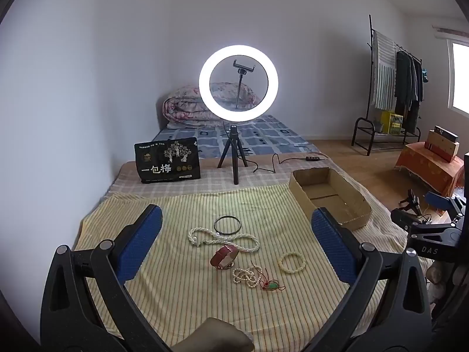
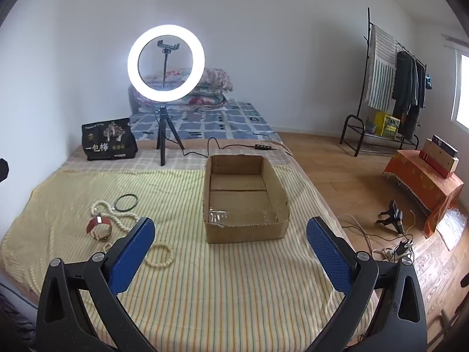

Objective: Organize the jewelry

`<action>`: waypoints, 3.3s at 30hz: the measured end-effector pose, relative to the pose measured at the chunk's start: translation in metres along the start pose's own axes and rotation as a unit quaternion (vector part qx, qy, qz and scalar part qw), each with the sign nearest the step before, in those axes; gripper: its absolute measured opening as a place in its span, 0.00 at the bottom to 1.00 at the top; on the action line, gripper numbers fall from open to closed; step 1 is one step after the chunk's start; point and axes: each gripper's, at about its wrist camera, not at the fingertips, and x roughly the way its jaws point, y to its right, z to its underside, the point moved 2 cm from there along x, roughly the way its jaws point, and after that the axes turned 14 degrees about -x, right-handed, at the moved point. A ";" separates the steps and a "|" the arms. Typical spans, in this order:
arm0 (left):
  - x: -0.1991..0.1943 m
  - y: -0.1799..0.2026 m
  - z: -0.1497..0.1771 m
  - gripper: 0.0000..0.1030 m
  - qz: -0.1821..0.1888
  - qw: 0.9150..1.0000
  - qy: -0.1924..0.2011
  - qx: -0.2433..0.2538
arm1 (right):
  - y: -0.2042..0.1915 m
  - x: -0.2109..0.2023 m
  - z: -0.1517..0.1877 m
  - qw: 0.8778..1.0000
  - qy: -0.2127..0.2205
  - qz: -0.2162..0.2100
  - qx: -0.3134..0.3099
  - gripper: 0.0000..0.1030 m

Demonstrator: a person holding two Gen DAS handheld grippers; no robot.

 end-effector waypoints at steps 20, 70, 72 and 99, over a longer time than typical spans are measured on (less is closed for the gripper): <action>0.000 0.000 0.000 1.00 -0.001 1.000 0.006 0.004 | -0.001 0.000 -0.002 1.000 0.005 0.002 -0.006 0.99; -0.007 -0.002 -0.011 1.00 0.000 1.000 0.011 0.004 | -0.009 0.004 -0.004 1.000 0.006 -0.005 -0.008 0.99; -0.007 -0.002 -0.011 1.00 0.000 1.000 0.011 0.004 | -0.009 0.004 -0.004 1.000 0.005 -0.006 -0.008 0.99; -0.004 0.006 -0.019 1.00 -0.002 1.000 0.007 0.003 | -0.013 0.007 -0.004 1.000 0.001 -0.011 -0.009 0.99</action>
